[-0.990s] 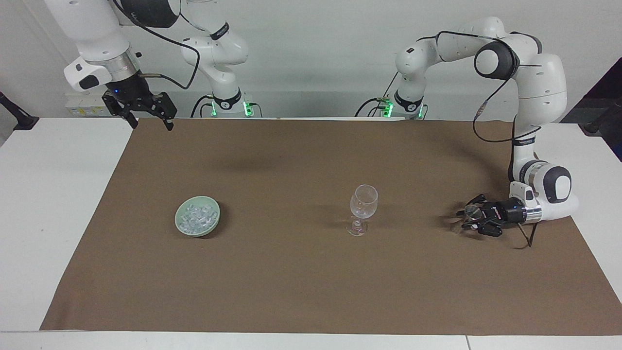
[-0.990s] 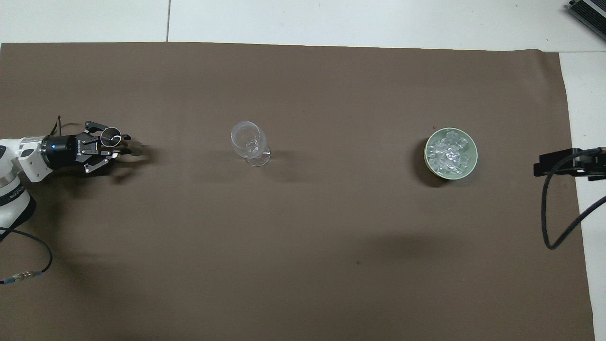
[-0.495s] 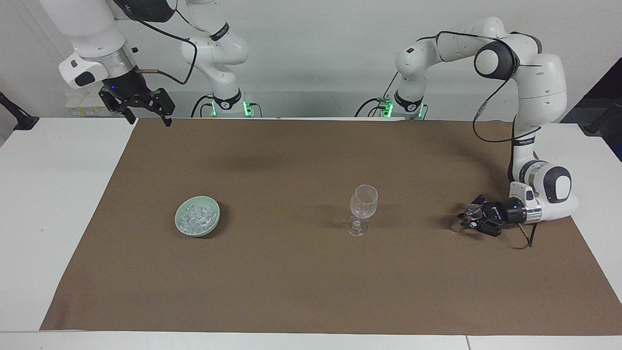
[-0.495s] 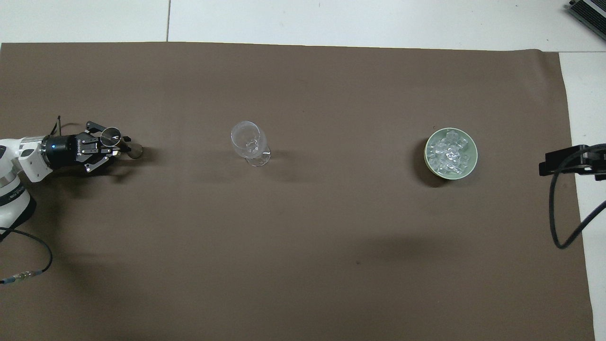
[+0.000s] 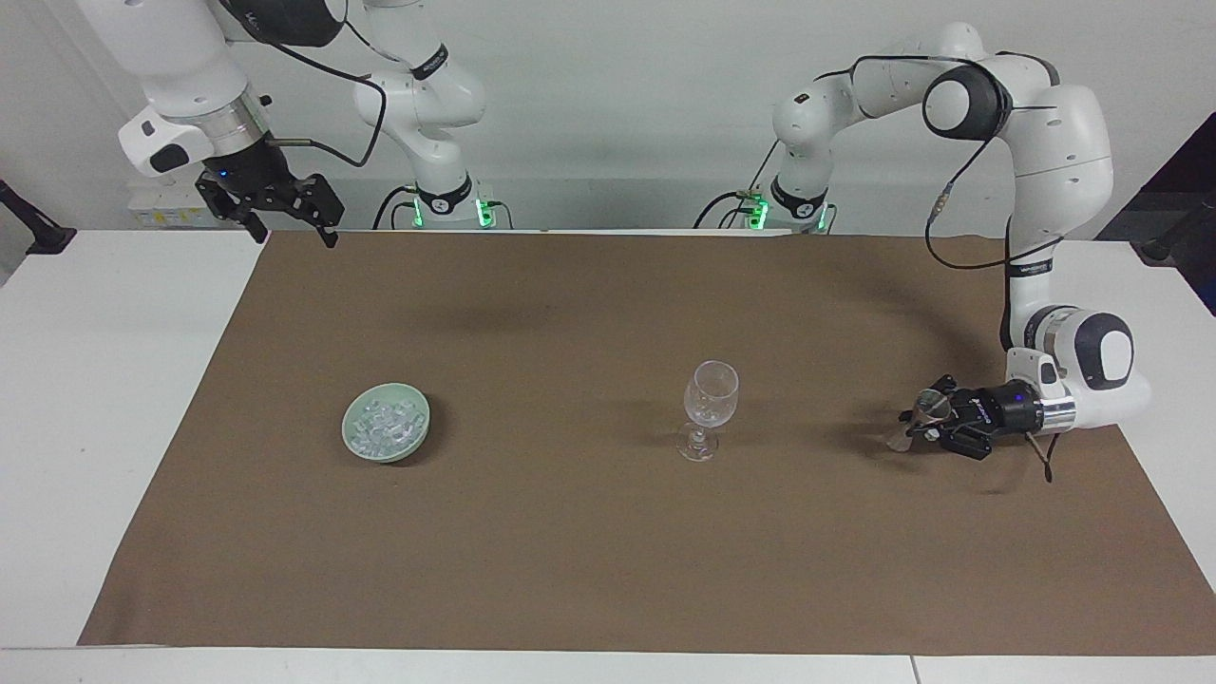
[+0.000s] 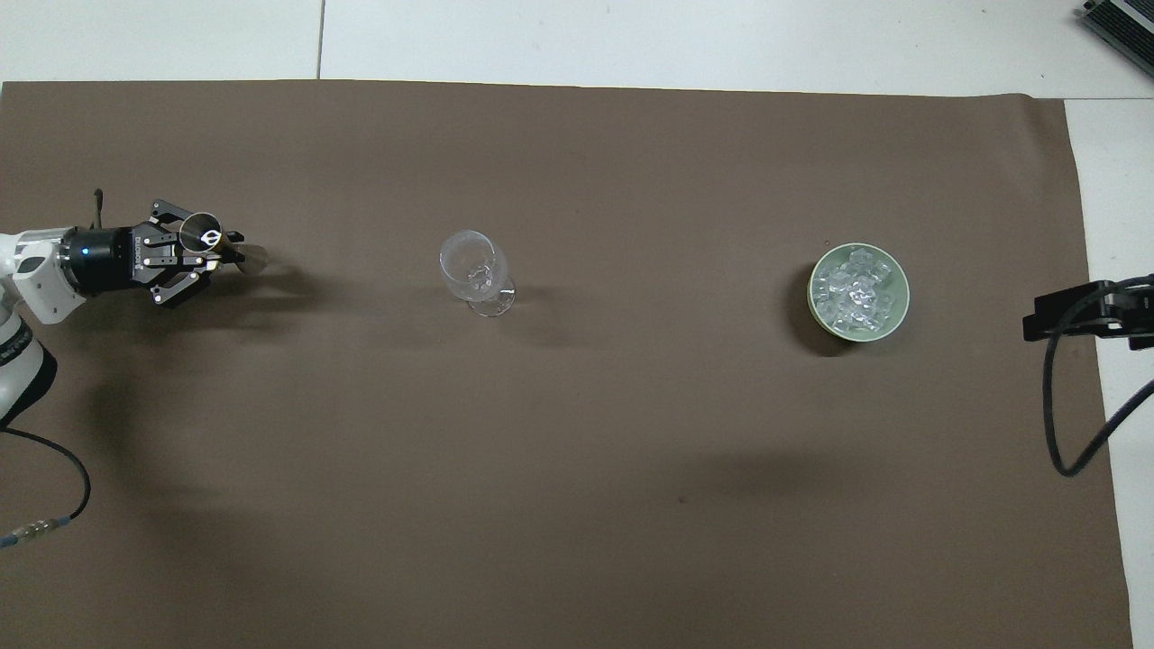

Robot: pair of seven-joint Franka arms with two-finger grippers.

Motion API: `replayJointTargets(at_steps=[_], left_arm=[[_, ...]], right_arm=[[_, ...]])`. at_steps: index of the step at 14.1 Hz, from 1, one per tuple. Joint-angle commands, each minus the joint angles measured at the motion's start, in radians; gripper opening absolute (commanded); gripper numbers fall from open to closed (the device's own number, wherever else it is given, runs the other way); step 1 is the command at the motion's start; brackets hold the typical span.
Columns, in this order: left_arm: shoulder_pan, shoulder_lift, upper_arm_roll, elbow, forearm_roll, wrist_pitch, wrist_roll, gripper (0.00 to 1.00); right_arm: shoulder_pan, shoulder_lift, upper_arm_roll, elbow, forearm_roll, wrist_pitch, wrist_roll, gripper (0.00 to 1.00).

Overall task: Pour wine and add ice with both arms
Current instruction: 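Lift the jigger with the left gripper and carry it toward the glass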

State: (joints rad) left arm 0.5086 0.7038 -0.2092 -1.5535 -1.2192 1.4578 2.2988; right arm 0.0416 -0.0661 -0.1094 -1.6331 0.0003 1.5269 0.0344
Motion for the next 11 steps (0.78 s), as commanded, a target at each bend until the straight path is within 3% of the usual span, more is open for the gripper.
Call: replayJointTargets(at_steps=[1,11], left_arm=[[-0.065,-0.084,0.021,-0.030,-0.019,0.007,-0.022,0.06],[-0.307,-0.162,0.022,-0.033,-0.062,0.102,-0.090,0.05]], right_arm=[[-0.006,-0.018,0.000,-0.039,0.012,0.035,-0.024,1.00],[-0.005,-0.023,0.000,-0.067,0.017,0.065,-0.022,1.00]])
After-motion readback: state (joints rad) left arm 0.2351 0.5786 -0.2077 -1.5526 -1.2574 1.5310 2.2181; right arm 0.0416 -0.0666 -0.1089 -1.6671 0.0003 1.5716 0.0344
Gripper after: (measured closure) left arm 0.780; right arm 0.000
